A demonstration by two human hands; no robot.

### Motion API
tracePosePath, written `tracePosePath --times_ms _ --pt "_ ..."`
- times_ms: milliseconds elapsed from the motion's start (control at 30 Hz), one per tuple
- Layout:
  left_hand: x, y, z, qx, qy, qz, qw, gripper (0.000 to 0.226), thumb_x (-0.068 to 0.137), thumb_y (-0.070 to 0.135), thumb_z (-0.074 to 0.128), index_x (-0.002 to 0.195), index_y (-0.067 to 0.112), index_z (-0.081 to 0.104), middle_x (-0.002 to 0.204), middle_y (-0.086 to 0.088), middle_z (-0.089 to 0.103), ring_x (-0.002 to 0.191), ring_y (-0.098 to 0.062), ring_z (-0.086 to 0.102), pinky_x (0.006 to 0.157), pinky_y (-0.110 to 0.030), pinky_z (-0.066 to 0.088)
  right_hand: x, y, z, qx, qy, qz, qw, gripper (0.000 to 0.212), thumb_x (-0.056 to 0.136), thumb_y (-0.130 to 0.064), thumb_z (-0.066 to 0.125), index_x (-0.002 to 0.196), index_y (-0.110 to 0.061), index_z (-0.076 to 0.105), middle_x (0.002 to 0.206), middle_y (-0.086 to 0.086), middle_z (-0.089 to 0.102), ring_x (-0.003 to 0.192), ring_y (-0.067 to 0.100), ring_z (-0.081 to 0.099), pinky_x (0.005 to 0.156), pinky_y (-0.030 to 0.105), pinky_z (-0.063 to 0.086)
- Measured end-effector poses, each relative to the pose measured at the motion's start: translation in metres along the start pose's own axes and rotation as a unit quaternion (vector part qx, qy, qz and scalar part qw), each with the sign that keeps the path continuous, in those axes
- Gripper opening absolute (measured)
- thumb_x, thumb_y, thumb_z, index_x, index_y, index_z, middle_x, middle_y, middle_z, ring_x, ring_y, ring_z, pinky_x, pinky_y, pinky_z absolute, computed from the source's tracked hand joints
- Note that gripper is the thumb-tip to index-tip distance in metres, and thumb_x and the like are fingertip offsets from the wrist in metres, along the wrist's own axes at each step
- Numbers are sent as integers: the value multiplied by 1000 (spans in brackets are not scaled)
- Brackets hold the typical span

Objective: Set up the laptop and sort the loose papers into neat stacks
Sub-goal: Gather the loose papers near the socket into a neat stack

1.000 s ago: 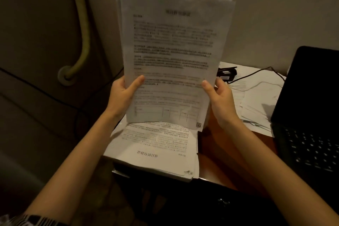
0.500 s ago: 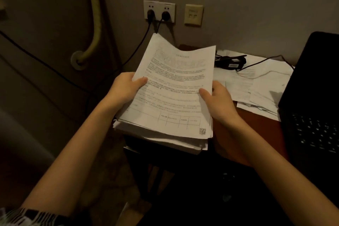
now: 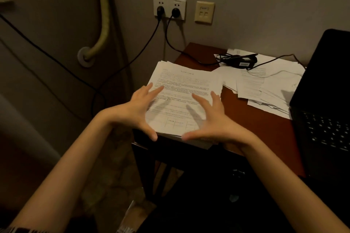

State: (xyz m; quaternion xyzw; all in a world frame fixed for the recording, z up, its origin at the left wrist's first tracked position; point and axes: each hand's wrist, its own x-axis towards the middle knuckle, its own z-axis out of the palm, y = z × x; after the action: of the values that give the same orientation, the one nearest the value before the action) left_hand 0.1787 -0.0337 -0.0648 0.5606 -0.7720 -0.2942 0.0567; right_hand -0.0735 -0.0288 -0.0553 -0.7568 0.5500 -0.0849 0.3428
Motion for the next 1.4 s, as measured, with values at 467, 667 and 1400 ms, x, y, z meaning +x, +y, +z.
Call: tracePosePath --times_ms 467,667,1400 --pt "25 16 -17 18 120 43 992 101 58 91 44 140 33 40 150 10 34 141 -12 23 116 -56 -3 15 29 -20 42 104 -10 994 69 83 -45 66 143 -30 35 156 4 17 144 22 13 116 43 18" --pt "103 92 -9 31 122 154 980 37 89 41 61 123 25 59 128 7 56 118 -9 49 97 -25 39 36 92 -58 -37 251 81 964 68 84 2 57 145 -14 31 147 10 33 135 24 33 109 32 29" --pt "257 138 49 -180 308 212 910 19 91 10 58 96 24 68 90 15 62 85 8 56 73 -11 43 48 173 -91 -393 320 120 854 29 59 -9 83 78 -12 61 73 5 64 62 21 62 45 26 42"
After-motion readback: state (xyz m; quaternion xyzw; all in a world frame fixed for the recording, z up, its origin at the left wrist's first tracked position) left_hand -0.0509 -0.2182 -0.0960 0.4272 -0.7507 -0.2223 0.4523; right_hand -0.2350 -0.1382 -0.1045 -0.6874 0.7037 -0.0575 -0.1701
